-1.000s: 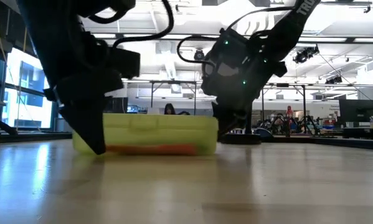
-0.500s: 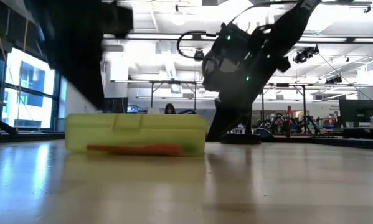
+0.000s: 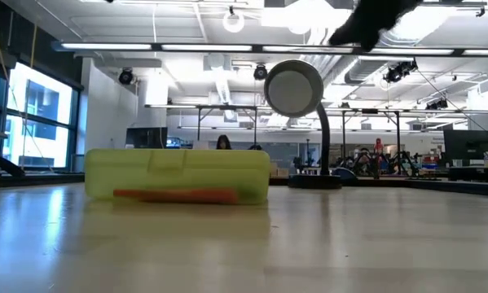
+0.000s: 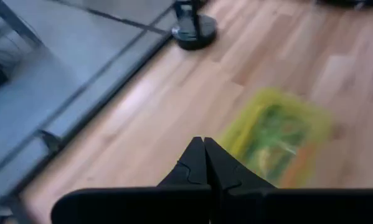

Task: Pick & place school supplies into a supply box
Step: Return to Home Position

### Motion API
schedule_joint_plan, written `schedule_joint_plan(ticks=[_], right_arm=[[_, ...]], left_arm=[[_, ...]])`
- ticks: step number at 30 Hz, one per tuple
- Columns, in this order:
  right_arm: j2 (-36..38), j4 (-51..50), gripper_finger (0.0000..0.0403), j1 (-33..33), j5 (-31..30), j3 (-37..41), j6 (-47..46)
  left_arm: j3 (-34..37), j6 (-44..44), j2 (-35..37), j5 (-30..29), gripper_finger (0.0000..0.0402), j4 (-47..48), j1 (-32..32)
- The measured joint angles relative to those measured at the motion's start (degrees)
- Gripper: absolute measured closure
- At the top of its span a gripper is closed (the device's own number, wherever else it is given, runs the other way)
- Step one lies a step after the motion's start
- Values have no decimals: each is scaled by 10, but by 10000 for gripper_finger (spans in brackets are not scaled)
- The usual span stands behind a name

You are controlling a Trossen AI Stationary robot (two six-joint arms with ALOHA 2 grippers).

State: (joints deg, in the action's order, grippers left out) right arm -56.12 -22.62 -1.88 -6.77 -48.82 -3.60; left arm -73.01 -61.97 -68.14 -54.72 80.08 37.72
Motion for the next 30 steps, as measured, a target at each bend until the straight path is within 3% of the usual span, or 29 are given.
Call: schedule_joint_plan(ticks=[3, 9, 15, 18, 22, 30], right_arm=[[110, 28, 402, 9, 11, 87, 0], [329, 180, 402, 9, 124, 311, -4], [482, 367, 403, 8, 185, 451, 24], [532, 374, 403, 8, 208, 481, 8], [560, 308, 403, 8, 202, 483, -13], [551, 304, 403, 8, 150, 483, 16]], left_arm=[[54, 0, 67, -44, 385, 9, 26], [242, 2, 224, -98, 385, -86, 113], [443, 2, 410, -258, 385, -213, 201], [508, -4, 496, -295, 385, -250, 237], [552, 1, 587, -301, 385, -281, 278], [556, 96, 634, -285, 385, -363, 319]])
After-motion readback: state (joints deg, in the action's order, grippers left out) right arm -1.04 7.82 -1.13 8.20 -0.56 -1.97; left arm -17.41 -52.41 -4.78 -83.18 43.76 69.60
